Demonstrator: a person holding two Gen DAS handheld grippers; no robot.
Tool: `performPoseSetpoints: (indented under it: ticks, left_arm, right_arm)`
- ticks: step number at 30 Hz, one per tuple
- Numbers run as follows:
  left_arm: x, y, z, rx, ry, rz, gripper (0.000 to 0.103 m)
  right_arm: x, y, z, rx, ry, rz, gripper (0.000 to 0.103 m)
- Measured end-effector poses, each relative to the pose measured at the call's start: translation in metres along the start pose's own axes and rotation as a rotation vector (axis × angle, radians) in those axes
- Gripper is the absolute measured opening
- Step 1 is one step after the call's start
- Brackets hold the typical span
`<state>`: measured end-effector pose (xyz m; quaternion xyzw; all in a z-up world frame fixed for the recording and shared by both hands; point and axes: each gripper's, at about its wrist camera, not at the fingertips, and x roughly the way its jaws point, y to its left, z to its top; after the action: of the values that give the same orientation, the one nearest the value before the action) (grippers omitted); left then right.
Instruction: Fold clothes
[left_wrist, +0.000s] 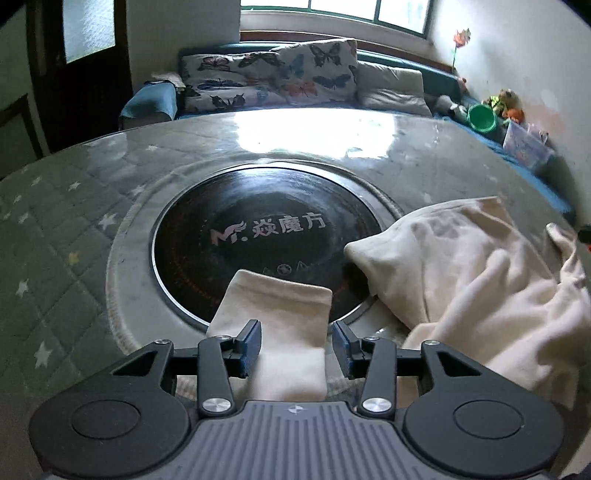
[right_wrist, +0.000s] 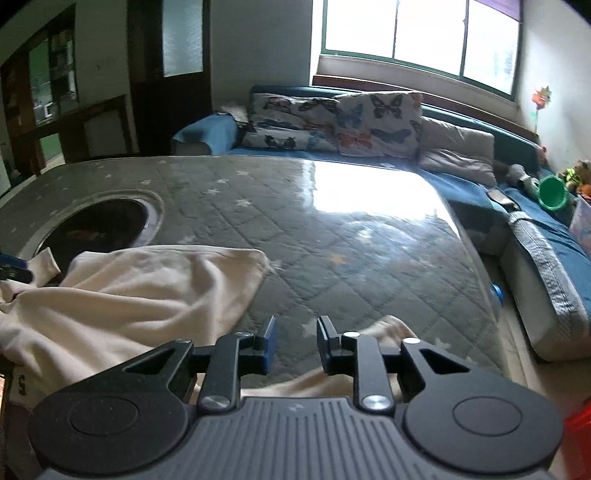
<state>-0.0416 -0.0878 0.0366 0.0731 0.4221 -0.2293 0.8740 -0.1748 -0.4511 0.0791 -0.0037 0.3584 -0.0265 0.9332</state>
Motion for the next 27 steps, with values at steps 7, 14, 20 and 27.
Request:
performPoseSetpoints:
  ticks: [7,14,20,27]
  left_arm:
    - [0.016,0.001,-0.003,0.023,0.009,0.010,0.045]
    - [0.010,0.012,-0.008,-0.006,-0.027,0.056,0.007]
    - [-0.016,0.034,-0.021,-0.072,-0.065,0.147,0.005]
    - [-0.039,0.062,-0.036,-0.158,-0.060,0.264,0.006]
  right_arm:
    - [0.008,0.016,0.009,-0.031,-0.003,0.033,0.026]
    - [0.018,0.031,0.016,-0.053,-0.008,0.063,0.027]
    - [0.025,0.043,0.020,-0.084,-0.005,0.090,0.027]
    - [0.036,0.048,0.025,-0.090,0.001,0.105,0.028]
